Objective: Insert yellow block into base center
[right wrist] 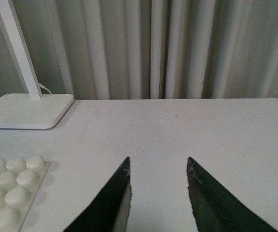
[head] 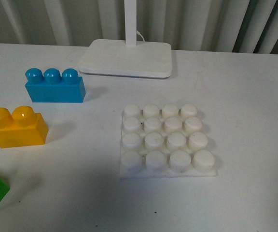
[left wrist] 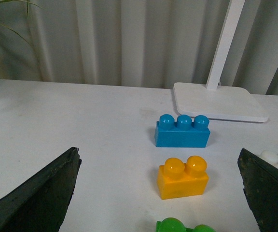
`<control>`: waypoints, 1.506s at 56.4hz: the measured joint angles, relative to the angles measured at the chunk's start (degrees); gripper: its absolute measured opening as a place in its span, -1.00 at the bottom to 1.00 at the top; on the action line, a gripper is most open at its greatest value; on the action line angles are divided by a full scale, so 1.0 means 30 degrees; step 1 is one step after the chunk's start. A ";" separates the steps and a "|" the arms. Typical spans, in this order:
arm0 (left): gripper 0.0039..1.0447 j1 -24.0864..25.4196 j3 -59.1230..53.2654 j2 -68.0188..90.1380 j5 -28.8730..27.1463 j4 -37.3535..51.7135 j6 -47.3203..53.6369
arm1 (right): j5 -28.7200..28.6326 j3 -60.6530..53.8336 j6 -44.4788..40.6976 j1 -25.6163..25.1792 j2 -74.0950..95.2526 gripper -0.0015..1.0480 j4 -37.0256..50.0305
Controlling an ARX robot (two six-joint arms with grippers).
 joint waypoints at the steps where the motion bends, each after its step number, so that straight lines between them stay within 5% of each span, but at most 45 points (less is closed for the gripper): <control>1: 0.88 0.0000 0.0080 0.0124 -0.0160 -0.0160 0.0007 | 0.0000 0.0000 0.0000 0.0000 0.0000 -0.21 0.0000; 9: 0.88 0.2339 0.3526 0.8371 0.3621 0.2769 0.2754 | -0.0007 0.0000 0.0000 0.0000 0.0000 0.54 0.0000; 15: 0.88 0.2849 0.6404 1.2750 0.5639 0.2186 0.5850 | -0.0007 0.0000 0.0022 0.0000 0.0000 0.87 0.0000; 26: 0.88 0.1982 1.1220 1.9088 0.7978 -0.2885 1.3777 | -0.0007 0.0000 0.0007 0.0000 0.0000 0.83 0.0000; 47: 0.88 -0.0131 1.7507 2.6126 0.5370 -1.0236 2.6760 | -0.0007 0.0000 0.0007 0.0000 0.0000 0.83 0.0000; 71: 0.88 -0.2783 2.0560 3.1059 0.3526 -1.1489 2.7882 | -0.0007 0.0000 0.0007 0.0000 0.0000 0.83 0.0000; 85: 0.35 -0.2798 2.0873 3.1598 0.2783 -1.2225 2.7649 | -0.0007 0.0000 0.0007 0.0000 0.0000 0.83 0.0000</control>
